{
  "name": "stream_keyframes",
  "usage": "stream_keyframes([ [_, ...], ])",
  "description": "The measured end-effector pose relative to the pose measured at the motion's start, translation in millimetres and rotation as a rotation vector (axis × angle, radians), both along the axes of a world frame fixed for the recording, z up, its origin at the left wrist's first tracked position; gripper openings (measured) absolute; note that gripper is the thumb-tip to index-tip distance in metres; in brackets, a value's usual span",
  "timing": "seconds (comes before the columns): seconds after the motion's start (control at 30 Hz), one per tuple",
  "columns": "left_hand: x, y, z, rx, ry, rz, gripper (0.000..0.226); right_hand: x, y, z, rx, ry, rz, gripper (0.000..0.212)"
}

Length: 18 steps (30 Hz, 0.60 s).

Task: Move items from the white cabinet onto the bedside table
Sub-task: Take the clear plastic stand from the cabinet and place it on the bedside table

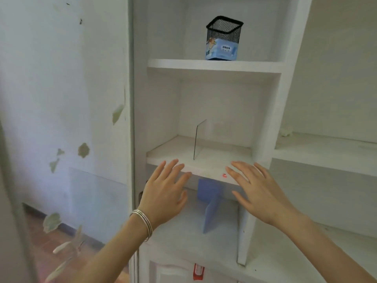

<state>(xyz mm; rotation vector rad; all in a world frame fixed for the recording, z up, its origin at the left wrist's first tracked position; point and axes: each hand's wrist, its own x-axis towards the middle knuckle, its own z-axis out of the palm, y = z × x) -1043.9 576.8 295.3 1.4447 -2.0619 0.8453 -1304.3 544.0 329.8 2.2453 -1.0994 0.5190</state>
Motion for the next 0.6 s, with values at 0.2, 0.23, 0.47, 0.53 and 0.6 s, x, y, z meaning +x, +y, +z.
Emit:
stream_keyframes([
  [0.2,-8,-51,14,-0.159,0.097,0.01,0.034,10,-45,0,-0.01,-0.059,0.046,0.05],
  [0.23,-8,-62,19,-0.167,0.095,0.019,0.035,12,-51,0,-0.012,-0.062,0.046,0.05],
  [0.47,-9,-126,43,-0.109,0.141,0.088,0.051,13,-74,16,-0.101,-0.111,0.02,0.05],
  [0.53,-8,-138,45,-0.051,0.174,0.096,0.056,16,-79,21,-0.113,-0.097,0.025,0.05],
  [0.6,-5,-147,47,-0.022,0.215,0.071,0.058,18,-85,27,-0.107,-0.089,0.003,0.05],
])
